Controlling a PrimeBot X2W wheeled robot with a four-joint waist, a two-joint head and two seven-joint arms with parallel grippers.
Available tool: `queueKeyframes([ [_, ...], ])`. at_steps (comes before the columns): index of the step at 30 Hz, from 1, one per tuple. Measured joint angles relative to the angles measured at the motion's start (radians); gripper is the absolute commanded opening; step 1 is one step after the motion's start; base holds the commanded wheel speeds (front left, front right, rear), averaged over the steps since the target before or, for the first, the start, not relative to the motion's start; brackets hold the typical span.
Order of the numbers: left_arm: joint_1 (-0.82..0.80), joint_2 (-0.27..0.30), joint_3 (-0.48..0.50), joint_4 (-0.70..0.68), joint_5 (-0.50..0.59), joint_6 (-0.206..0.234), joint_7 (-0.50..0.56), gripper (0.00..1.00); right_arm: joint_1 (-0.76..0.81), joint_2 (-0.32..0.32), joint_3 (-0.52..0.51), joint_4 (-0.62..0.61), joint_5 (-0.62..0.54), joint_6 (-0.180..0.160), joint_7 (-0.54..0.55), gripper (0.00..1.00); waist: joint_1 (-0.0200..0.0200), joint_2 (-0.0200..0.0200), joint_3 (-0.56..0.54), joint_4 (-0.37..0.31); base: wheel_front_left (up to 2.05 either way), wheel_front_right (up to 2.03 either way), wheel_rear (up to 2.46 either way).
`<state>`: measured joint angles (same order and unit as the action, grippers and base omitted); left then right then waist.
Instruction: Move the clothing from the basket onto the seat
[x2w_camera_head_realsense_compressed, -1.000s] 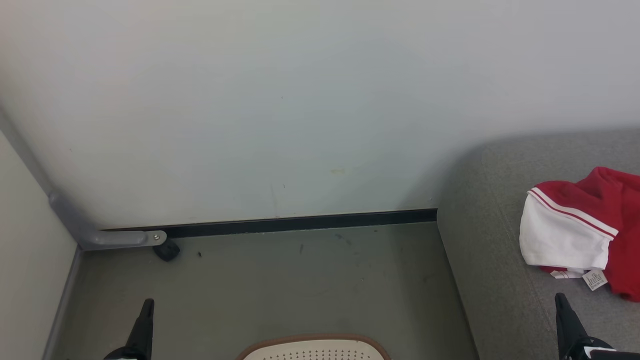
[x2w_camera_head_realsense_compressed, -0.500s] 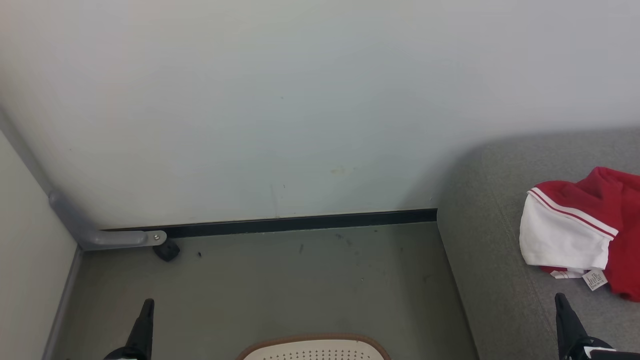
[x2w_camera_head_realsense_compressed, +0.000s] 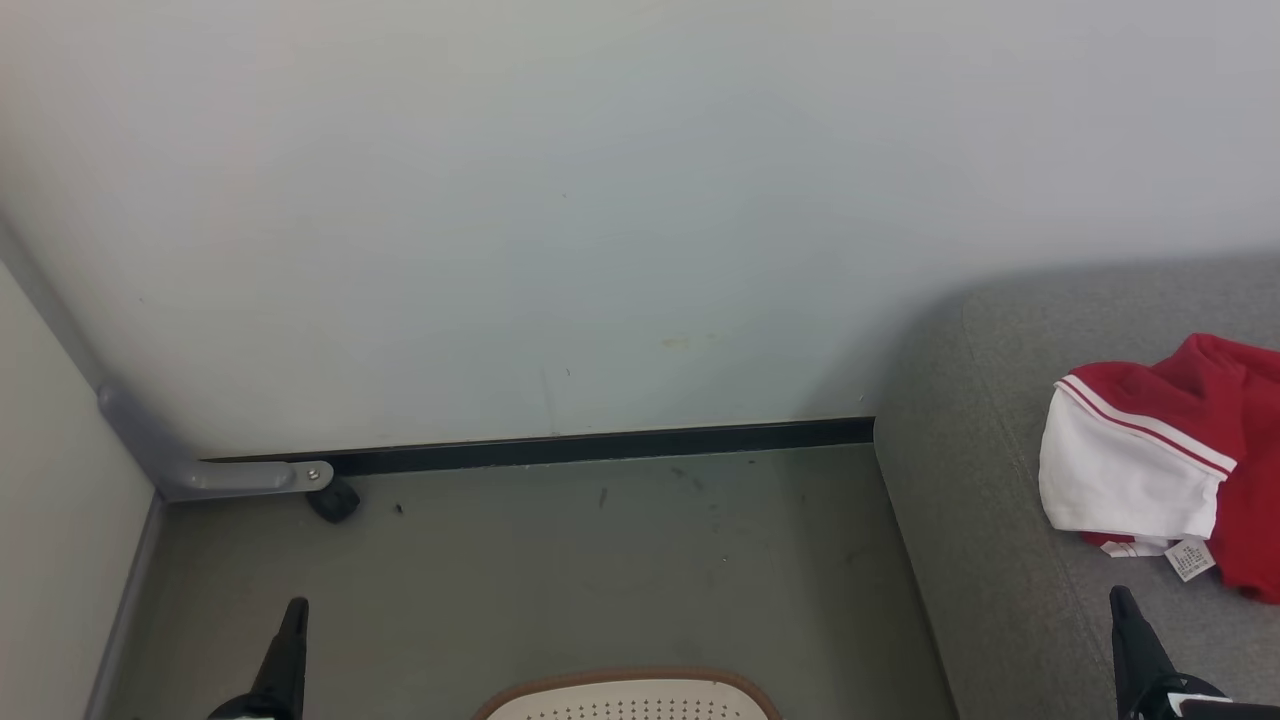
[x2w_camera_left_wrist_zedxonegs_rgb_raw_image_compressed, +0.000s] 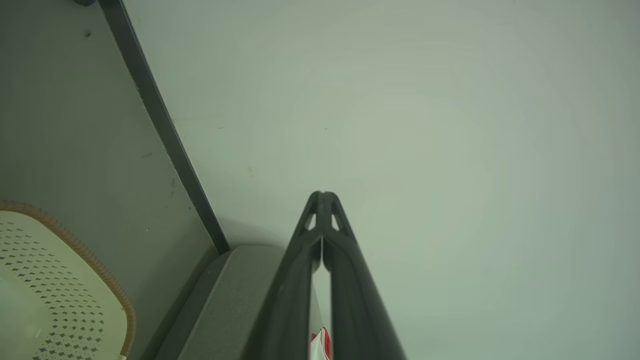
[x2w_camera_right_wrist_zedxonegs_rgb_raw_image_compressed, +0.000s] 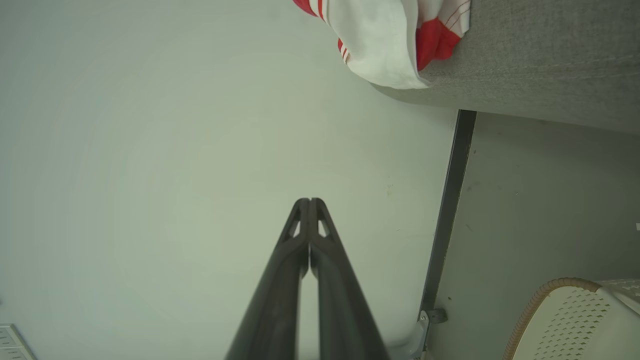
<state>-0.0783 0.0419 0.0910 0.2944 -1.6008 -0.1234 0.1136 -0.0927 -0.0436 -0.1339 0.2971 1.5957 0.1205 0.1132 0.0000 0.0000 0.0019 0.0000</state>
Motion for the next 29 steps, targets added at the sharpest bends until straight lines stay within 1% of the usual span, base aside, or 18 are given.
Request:
queueKeyframes([
  [29,0.0,0.0,0.0,0.0,0.0,0.0,0.0,0.0,0.0,0.0,0.0,0.0,0.0,0.0,0.0,0.0,0.0,0.0,0.0,0.0,0.0,0.0,0.0],
])
